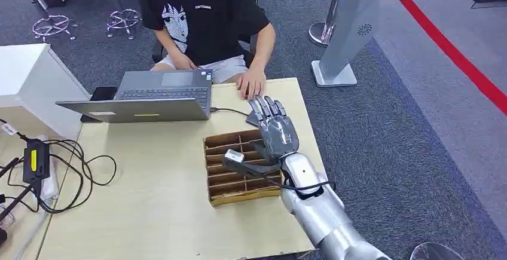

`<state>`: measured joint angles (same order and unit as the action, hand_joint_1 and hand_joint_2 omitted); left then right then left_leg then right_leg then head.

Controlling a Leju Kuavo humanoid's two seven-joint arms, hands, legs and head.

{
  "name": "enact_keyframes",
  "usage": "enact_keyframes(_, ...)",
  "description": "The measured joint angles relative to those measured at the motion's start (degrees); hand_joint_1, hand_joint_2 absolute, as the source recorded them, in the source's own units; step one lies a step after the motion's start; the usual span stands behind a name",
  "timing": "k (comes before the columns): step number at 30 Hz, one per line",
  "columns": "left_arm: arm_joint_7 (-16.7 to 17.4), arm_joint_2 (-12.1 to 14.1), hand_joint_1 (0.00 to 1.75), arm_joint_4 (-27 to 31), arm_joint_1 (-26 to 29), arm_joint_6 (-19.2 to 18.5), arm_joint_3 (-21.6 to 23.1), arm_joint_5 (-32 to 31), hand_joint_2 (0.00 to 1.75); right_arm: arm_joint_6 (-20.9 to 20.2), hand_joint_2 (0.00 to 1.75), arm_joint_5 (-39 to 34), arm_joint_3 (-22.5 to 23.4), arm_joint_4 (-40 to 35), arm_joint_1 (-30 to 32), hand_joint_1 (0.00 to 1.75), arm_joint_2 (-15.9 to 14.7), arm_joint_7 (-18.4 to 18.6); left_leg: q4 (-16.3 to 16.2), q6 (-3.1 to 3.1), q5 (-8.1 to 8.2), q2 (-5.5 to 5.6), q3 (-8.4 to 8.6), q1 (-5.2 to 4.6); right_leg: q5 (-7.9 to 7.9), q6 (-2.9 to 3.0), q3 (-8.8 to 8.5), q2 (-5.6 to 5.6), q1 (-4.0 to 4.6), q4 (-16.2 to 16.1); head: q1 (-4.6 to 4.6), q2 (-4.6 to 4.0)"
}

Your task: Pass the card to the sensor for recognition and then transmit it.

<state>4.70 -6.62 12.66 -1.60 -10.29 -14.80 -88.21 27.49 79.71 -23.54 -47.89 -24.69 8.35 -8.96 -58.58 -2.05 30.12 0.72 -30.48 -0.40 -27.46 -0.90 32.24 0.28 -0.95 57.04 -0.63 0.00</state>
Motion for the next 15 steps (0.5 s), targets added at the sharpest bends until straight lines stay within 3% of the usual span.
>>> enact_keyframes(15, 0.0, 0.0, 0.00, 0.0, 0.0, 0.0, 0.1, 0.0, 1.75, 0.1, 1.75, 0.4, 1.3, -3.1, 1.9, 0.00, 0.0, -2.3, 0.0, 0.00, 0.00, 0.00, 0.00, 0.00, 0.00, 0.00, 0.00, 0.00, 0.00, 0.0, 0.00, 0.00)
